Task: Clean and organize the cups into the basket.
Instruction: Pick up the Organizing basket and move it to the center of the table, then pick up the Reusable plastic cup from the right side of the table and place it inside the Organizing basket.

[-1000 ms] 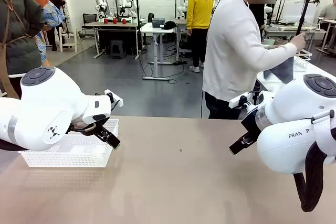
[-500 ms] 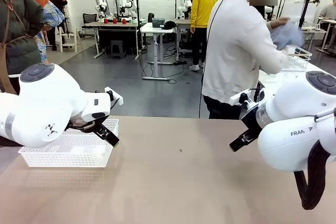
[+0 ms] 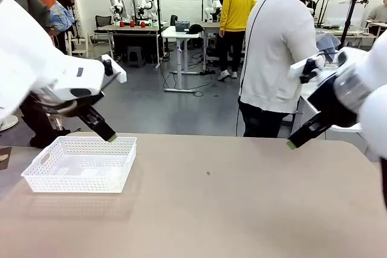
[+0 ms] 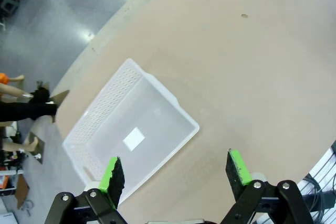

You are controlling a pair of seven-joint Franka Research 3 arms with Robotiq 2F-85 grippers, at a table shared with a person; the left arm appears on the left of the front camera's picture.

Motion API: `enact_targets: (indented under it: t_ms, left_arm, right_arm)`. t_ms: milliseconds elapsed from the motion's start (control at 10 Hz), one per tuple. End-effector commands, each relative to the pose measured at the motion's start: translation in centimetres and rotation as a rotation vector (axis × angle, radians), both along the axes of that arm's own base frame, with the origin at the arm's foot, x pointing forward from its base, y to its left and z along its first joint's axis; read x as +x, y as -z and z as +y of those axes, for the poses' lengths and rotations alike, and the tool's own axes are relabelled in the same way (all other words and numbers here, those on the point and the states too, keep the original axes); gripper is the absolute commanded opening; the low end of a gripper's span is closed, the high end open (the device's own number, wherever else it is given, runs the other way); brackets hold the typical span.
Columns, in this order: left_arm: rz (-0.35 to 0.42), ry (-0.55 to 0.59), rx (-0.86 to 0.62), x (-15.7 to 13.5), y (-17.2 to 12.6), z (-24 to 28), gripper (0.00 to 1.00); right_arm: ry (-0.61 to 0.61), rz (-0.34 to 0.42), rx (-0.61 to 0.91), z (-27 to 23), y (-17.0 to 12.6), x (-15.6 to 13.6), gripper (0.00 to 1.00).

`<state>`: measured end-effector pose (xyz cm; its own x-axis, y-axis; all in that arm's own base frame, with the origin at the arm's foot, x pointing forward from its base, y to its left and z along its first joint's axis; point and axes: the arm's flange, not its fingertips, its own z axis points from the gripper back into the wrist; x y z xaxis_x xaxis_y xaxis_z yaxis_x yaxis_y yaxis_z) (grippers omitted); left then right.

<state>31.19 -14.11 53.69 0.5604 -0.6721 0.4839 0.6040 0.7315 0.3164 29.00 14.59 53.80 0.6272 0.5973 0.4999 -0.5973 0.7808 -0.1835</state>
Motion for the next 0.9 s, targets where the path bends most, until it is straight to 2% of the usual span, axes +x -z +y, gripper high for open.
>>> enact_targets:
  t_ms: [0, 100, 300, 400, 500, 600, 700, 800]
  left_arm:
    - [-0.098, -0.043, 0.117, -2.2, 1.4, 1.3, 1.00]
    - [0.000, 0.000, 0.000, 0.0, 0.0, 0.0, 1.00]
    - [0.000, 0.000, 0.000, 0.0, 0.0, 0.0, 1.00]
    - [-0.032, -0.004, 0.034, -0.6, -0.9, 0.4, 1.00]
    - [0.098, -0.002, -0.228, 0.7, -1.0, 2.0, 1.00]
    - [0.261, 0.022, -0.478, 1.4, -1.1, 4.0, 1.00]
    - [0.365, 0.006, -0.740, 2.2, -1.4, 6.2, 1.00]
    - [0.503, -0.012, -1.053, 3.2, -1.7, 9.0, 1.00]
  right_arm:
    - [0.000, 0.043, -0.082, -1.5, 2.4, -5.5, 1.00]
    - [0.000, 0.000, 0.000, 0.0, 0.0, 0.0, 1.00]
    - [0.000, 0.000, 0.000, 0.0, 0.0, 0.0, 1.00]
    - [-0.001, 0.018, -0.022, -0.6, -1.2, -2.1, 1.00]
    - [-0.089, 0.132, 0.215, -1.6, -2.5, -0.3, 1.00]
    - [-0.112, 0.232, 0.459, -3.3, -3.6, 1.3, 1.00]
    - [-0.128, 0.314, 0.611, -4.9, -3.8, 2.7, 1.00]
    - [-0.152, 0.415, 0.774, -6.9, -3.8, 4.2, 1.00]
